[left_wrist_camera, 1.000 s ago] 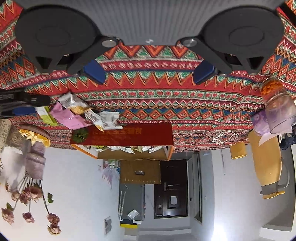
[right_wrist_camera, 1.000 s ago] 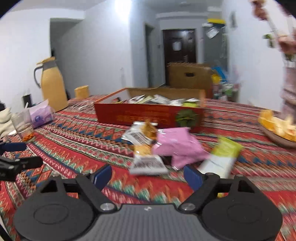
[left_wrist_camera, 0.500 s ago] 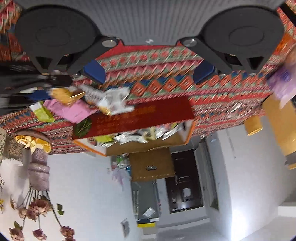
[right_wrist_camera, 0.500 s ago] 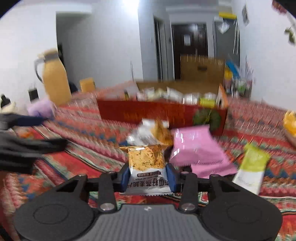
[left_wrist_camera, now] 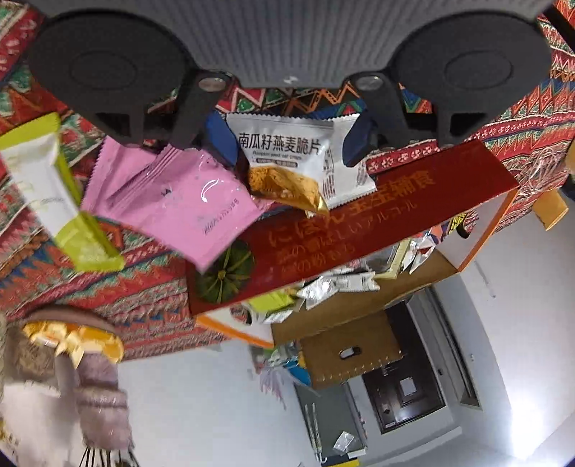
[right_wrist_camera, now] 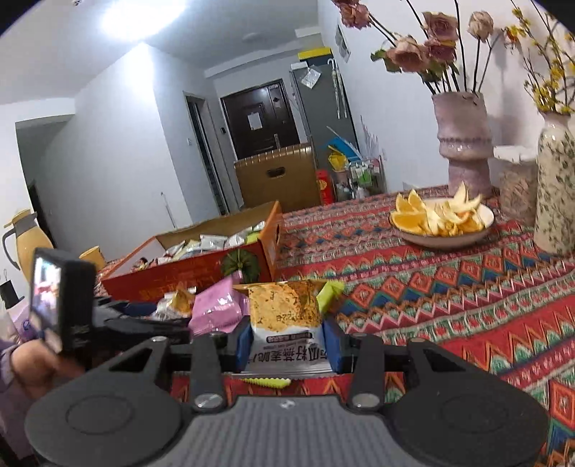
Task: Organize snacks
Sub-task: 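Grasp a white-gold biscuit packet with the right tool while the left grasps a white packet, then carry both packets into the orange box and open both tools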
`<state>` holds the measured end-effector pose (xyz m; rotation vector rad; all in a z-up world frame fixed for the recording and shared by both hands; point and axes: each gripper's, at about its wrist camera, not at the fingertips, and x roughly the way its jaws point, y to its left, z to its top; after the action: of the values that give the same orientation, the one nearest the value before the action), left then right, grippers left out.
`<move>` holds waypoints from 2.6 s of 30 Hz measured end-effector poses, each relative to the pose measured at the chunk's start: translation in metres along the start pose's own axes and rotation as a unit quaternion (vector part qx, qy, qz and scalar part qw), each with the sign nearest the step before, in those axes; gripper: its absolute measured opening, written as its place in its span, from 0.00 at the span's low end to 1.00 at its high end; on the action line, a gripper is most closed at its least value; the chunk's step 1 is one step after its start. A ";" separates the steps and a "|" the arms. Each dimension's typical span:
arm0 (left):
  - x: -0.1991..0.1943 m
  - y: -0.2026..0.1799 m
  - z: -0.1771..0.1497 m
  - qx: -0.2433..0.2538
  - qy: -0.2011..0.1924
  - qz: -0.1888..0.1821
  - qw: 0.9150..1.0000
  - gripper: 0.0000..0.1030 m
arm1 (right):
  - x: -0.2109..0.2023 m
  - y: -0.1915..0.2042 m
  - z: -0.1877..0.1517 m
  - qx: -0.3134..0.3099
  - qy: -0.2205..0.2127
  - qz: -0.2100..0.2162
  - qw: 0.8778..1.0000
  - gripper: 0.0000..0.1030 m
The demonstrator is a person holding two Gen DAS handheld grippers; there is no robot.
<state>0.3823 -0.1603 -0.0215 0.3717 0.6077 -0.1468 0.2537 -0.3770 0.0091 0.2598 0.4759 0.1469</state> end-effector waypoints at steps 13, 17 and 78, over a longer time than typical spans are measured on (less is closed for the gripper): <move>-0.086 0.015 -0.023 -0.026 -0.036 0.005 0.999 0.15 | -0.023 0.022 -0.011 -0.017 0.004 0.007 1.000 0.39; -0.135 0.037 -0.048 -0.070 -0.044 -0.017 0.996 0.15 | -0.031 0.039 -0.023 -0.025 0.013 0.013 1.000 0.39; 0.044 0.119 0.080 -0.126 -0.079 -0.139 0.979 0.55 | 0.234 0.064 0.141 -0.071 0.026 0.013 0.997 0.76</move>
<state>0.4892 -0.0821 0.0486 0.0263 0.5104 -0.3593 0.5205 -0.2989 0.0472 0.1223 0.5119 0.2132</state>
